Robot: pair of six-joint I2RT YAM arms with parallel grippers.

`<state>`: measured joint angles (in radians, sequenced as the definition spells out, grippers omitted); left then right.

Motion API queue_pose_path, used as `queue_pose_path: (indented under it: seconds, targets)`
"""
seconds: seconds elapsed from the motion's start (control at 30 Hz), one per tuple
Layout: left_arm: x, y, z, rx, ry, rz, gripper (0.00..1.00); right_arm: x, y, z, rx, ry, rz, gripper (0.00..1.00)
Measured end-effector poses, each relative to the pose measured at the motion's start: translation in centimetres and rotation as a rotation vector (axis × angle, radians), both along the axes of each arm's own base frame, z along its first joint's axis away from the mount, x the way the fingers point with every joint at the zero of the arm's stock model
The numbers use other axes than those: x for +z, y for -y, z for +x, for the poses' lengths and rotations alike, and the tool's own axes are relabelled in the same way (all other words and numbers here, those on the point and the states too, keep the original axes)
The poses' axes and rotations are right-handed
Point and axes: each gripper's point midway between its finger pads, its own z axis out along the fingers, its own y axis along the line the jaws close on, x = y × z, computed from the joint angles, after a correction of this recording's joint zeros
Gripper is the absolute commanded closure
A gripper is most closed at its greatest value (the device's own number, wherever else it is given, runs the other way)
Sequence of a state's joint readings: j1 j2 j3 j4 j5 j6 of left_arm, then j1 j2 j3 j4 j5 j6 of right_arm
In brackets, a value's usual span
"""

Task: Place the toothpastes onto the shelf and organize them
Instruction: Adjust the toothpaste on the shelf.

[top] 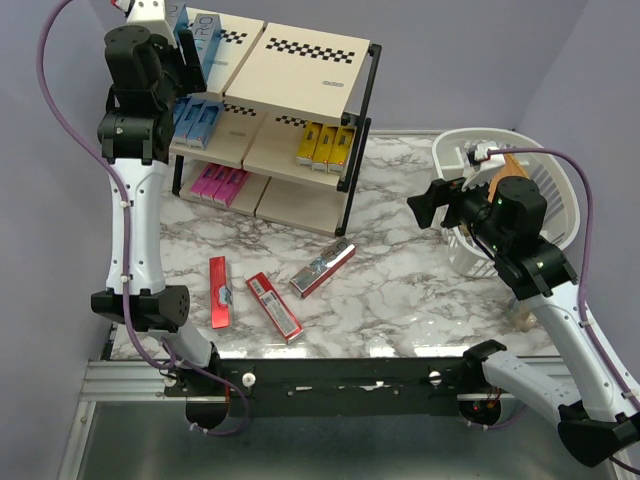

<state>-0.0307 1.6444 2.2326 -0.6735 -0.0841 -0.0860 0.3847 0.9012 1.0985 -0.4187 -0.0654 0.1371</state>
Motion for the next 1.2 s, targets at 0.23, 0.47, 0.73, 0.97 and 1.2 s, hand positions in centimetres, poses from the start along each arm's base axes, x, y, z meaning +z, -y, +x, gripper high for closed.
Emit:
queue_pose_path:
  seconds: [0.23, 0.47, 0.73, 0.97, 1.2]
  targets:
    - [0.0, -0.6, 1.4, 0.032, 0.012, 0.012, 0.26, 0.0, 0.0, 0.0, 0.000, 0.000, 0.000, 0.00]
    - [0.1, -1.4, 1.7, 0.075, 0.018, 0.043, 0.26, 0.0, 0.0, 0.0, -0.001, 0.001, -0.001, 0.00]
    - [0.1, -2.2, 2.0, 0.119, 0.022, 0.064, 0.28, -0.2, -0.1, 0.2, -0.001, -0.007, -0.004, 0.00]
    - [0.0, -2.6, 2.6, 0.140, 0.029, 0.067, 0.30, -0.3, -0.1, 0.2, 0.000, -0.008, -0.006, 0.00]
    - [0.3, -3.0, 2.7, 0.164, 0.040, 0.060, 0.28, -0.3, 0.0, 0.2, -0.001, -0.005, -0.011, 0.00]
